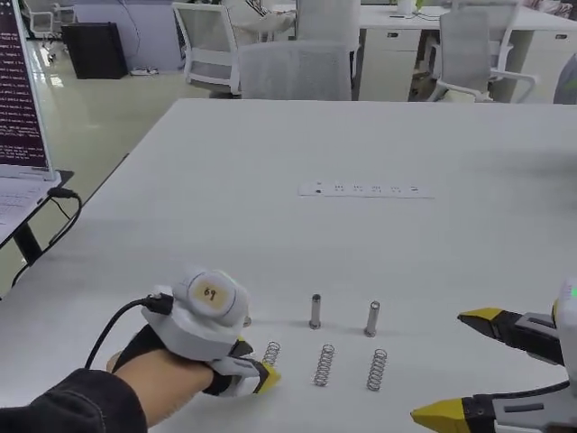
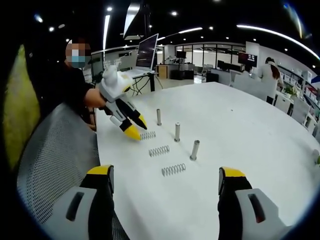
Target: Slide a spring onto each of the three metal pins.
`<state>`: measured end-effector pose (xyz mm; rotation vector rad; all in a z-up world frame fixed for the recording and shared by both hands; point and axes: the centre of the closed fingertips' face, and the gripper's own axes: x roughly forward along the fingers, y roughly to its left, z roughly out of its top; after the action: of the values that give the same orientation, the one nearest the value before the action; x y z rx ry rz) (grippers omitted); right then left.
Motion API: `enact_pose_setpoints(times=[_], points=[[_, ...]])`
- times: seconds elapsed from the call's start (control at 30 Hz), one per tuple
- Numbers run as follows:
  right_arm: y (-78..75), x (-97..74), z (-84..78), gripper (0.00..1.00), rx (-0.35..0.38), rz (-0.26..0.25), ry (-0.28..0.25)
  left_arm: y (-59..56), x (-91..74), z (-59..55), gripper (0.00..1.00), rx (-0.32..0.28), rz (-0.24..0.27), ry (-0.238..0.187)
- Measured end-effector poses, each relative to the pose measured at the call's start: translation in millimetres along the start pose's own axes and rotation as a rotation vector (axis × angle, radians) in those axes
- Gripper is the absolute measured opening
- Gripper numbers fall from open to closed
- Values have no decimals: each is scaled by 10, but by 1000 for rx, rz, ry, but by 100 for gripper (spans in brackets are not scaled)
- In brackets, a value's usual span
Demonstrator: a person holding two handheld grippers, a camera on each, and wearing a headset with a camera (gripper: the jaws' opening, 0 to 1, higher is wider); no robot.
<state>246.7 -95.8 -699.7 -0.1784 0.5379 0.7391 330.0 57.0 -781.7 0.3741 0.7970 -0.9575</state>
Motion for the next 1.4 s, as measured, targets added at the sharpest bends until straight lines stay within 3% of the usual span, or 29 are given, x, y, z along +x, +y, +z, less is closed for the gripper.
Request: enact_pose_setpoints(times=[0.5,0.8,1.4], points=[[25,-2,-19,84,9,10,7,35,91,-59,17,22,14,30],[47,8,-15,83,8,22,10,136,40,-101,10,16,39,35],[62,17,-18,82,6,25,16,185,17,-122,3,31,39,36]])
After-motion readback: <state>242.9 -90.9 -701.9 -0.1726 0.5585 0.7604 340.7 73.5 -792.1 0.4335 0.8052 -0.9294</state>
